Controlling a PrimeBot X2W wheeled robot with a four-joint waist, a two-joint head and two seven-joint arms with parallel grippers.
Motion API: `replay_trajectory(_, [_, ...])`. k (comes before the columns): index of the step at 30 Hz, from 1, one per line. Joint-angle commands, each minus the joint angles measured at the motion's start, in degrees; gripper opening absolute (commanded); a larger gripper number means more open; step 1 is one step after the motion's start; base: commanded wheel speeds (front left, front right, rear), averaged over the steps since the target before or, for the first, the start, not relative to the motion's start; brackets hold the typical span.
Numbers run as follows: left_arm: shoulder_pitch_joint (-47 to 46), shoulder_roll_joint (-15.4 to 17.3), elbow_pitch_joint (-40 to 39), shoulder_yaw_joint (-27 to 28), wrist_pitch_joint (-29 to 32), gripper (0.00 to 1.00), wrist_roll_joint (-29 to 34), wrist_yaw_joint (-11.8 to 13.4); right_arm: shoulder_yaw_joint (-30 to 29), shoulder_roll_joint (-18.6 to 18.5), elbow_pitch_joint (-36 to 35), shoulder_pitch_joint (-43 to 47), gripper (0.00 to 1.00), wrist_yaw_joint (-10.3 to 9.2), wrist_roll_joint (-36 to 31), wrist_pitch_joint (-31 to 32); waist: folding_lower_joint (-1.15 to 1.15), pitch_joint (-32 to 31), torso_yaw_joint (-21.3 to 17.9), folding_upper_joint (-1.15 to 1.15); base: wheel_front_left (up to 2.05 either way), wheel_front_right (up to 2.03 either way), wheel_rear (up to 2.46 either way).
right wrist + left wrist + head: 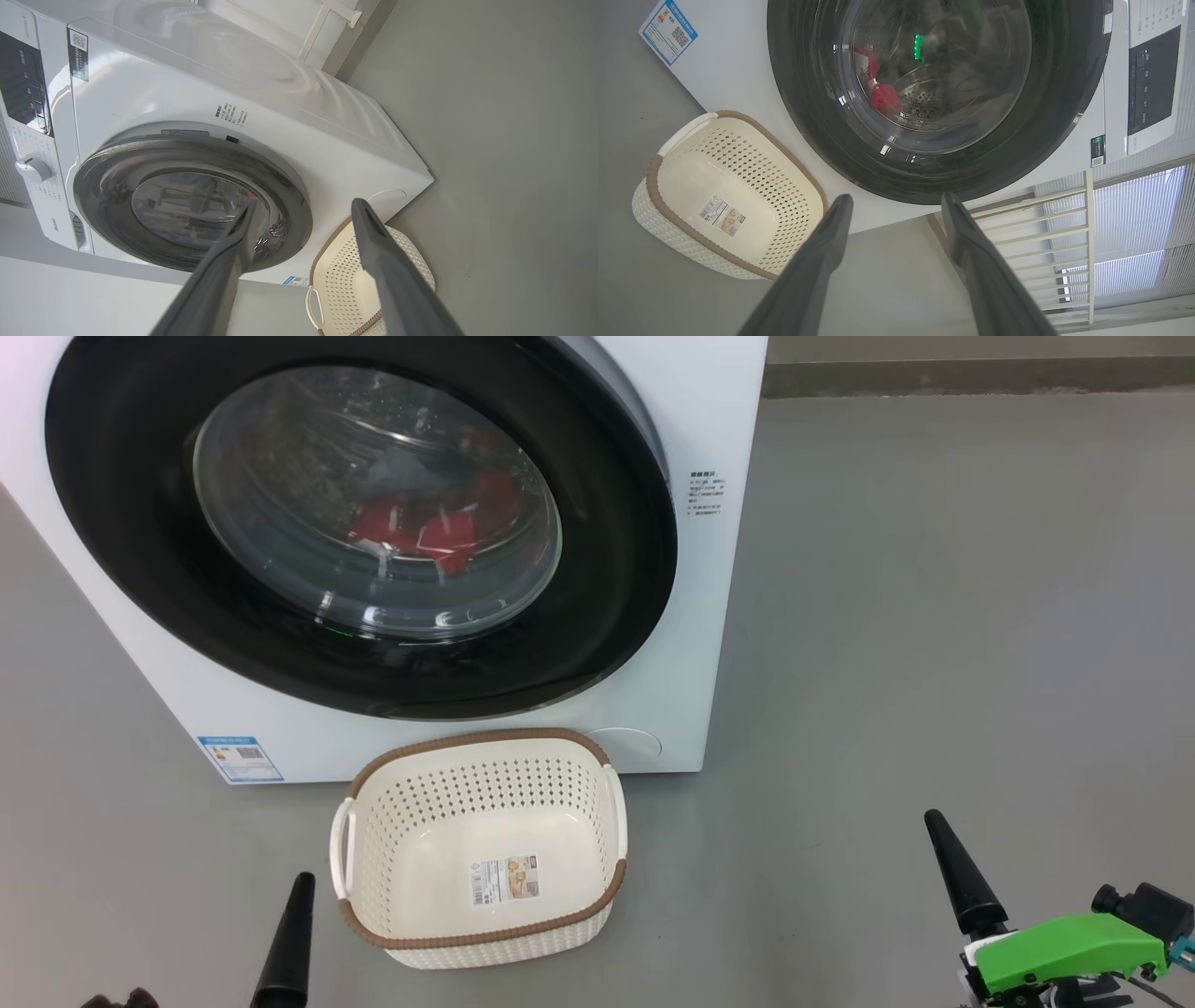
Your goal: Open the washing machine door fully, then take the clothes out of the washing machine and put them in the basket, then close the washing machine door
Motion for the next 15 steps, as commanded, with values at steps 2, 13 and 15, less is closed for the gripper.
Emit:
replay_trajectory(2, [-0.56, 0.84, -2.27, 0.82, -0.93, 1.00, 3.89, -0.18, 0.97, -1.30, -1.05, -2.13, 1.00, -0.01, -2.67, -1.10, 0.00, -0.02, 0.03, 0.00, 0.00, 0.00, 0.00])
replay_trajectory(13, [-0.06, 0.81, -3.07, 0.87, -2.63, 1.00, 12.63, -0.03, 2.53, -1.76, -0.68, -2.32, 1.00, -0.02, -9.36, -2.79, 0.00, 0.21, 0.20, 0.00, 0.00, 0.00, 0.00])
replay_trajectory(15, [0.00, 0.81, -3.22, 0.85, -2.97, 1.00, 14.32, 0.13, 2.77, -1.78, -0.65, -2.34, 1.00, -0.02, -10.60, -3.13, 0.00, 0.24, 0.23, 0.00, 0.00, 0.00, 0.00])
